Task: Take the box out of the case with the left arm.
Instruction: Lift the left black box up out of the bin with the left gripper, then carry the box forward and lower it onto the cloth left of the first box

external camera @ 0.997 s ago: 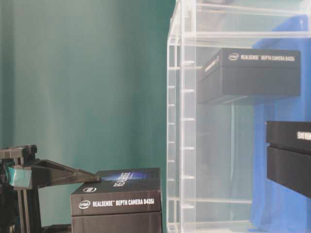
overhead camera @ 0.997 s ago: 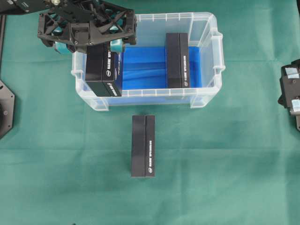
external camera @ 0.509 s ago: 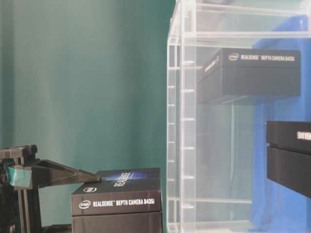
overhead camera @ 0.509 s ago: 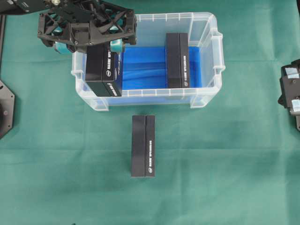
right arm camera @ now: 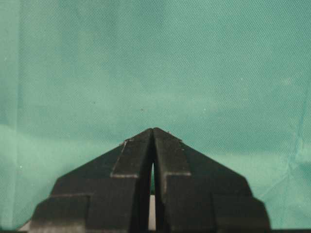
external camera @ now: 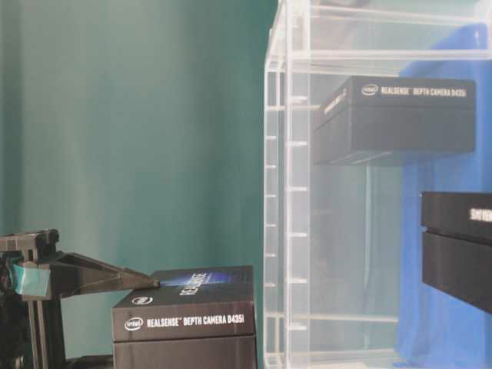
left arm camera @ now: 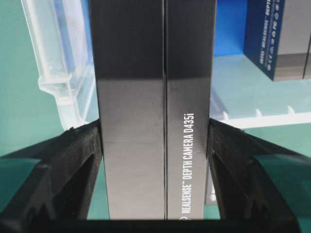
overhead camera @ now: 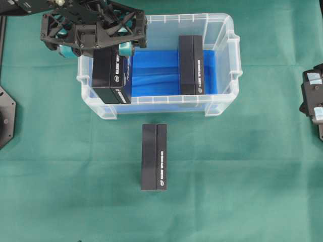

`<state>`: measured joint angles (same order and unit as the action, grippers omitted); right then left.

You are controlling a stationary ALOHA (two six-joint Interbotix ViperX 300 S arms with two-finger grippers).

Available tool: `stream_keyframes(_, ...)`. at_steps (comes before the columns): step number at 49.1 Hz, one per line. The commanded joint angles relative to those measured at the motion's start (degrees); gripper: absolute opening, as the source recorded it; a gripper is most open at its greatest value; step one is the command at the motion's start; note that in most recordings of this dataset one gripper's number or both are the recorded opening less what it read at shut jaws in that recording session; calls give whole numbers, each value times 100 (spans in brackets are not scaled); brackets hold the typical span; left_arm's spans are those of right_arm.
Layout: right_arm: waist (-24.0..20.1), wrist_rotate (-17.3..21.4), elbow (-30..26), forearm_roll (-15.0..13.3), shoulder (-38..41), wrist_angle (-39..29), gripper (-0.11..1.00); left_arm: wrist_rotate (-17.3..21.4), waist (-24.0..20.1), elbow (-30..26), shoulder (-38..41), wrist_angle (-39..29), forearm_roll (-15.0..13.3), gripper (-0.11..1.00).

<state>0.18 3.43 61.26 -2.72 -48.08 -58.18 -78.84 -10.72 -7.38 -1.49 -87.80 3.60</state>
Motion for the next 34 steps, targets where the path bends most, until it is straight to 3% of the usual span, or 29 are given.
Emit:
stream_keyframes(1,0,18,-158,-9,18,18,-1,-9,-9,-167,-185,18,18,60)
stream_keyframes(16,9,18,-158,-9,18,18,-1,-79,141,-176,-185,18,18,60)
stream_keyframes(34,9,9,-158,-18,18,18,-1,-1055,1081,-26,-299,-26,0,60)
